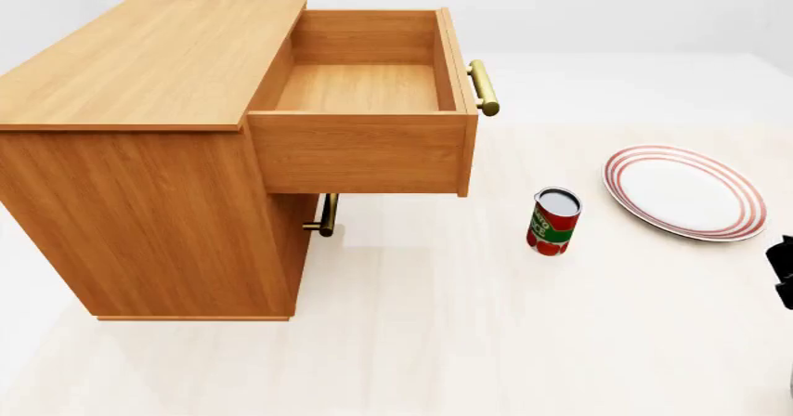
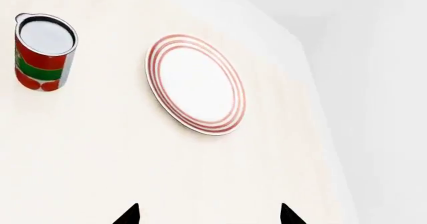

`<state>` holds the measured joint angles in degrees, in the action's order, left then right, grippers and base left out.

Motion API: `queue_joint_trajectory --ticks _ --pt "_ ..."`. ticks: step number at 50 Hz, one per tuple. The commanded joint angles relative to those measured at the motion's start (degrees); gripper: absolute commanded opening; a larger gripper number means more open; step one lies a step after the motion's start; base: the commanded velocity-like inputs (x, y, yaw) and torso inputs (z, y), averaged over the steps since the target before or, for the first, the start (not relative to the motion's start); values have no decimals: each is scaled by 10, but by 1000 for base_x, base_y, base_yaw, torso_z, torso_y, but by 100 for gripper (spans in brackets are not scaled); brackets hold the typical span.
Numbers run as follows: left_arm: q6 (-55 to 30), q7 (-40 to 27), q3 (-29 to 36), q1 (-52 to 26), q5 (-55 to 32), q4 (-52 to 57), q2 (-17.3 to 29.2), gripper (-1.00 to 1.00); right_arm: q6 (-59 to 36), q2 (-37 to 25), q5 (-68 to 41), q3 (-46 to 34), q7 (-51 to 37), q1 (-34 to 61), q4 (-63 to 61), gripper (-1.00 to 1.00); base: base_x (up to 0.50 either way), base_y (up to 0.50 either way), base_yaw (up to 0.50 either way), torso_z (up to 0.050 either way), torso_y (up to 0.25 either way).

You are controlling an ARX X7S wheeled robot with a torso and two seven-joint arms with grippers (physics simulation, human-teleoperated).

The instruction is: Put the bowl in the top drawer of the cabinet.

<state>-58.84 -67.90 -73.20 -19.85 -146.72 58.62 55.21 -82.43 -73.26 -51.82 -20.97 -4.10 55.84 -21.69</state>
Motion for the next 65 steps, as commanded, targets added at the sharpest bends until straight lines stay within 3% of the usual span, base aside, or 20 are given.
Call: queue_joint_trajectory --ticks 1,8,19,45,63,64,65 --pt "0 -6 2 -6 -7 1 -2 100 57 -37 -59 28 -51 -136 16 100 0 0 0 0 0" --pt "-3 -11 -5 -8 -17 0 -2 100 91 -29 -67 28 -82 -203 39 100 0 0 0 0 0" --pt "-4 -20 -9 -10 -29 1 -4 100 92 12 -50 7 -105 -218 75 100 0 0 0 0 0" --pt "-16 -23 5 -24 -25 -1 -15 100 200 -19 -74 33 -118 -389 149 100 0 0 0 0 0" --pt "-17 -30 7 -30 -31 -1 -16 100 166 28 -43 -2 -122 -351 172 100 0 0 0 0 0" --pt "-17 -31 6 -30 -33 -2 -16 100 164 30 -43 -3 -123 -350 173 -100 0 0 0 0 0" --pt "-17 -32 5 -30 -34 -2 -16 100 163 31 -43 -4 -124 -349 173 -100 0 0 0 0 0"
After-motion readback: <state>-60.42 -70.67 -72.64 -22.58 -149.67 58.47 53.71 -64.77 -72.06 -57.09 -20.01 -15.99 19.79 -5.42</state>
